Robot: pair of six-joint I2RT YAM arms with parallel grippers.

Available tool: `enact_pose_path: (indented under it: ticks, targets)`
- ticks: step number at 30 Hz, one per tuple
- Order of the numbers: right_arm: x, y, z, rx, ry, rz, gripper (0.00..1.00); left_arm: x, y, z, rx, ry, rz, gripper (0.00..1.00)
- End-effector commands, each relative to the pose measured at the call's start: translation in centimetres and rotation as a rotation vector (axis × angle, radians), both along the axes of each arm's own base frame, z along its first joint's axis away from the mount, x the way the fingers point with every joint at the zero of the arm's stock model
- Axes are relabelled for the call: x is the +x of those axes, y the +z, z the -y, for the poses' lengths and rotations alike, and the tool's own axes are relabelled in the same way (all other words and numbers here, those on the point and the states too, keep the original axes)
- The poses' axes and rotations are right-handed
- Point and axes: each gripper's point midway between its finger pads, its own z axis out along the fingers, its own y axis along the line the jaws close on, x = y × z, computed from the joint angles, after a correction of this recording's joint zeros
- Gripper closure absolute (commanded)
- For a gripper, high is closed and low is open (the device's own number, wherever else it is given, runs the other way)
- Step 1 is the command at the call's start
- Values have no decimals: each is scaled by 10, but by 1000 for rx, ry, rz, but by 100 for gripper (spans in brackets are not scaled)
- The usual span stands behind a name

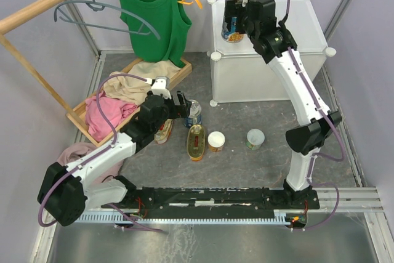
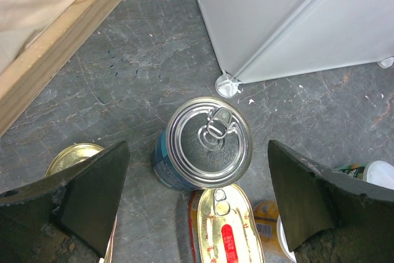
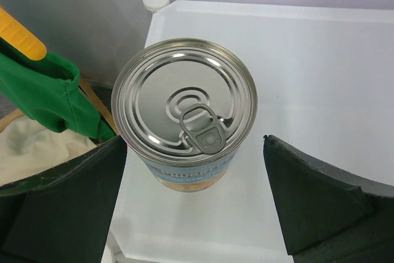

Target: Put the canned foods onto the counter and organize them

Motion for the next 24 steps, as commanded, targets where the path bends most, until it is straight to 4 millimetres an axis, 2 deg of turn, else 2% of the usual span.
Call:
enact_pose_path:
  ticks: [1,6,17,19,21,24]
  targets:
    - [-18,47,8,46,2,105,1,5,16,4,-45,0,26,1]
    - [-25,43,14,43,-14,96,1,6,20,4,-37,-3,33,1]
    - [-50,42,28,42,-29,105,1,7,8,7,-43,-4,14,1]
    - [-53,36,28,43,-28,94,5,8,8,7,-42,-3,12,1]
    - [-54,29,26,44,-20,80,14,8,6,8,-41,-5,8,1]
    - [-55,19,21,53,-2,62,38,8,3,9,-44,-6,3,1]
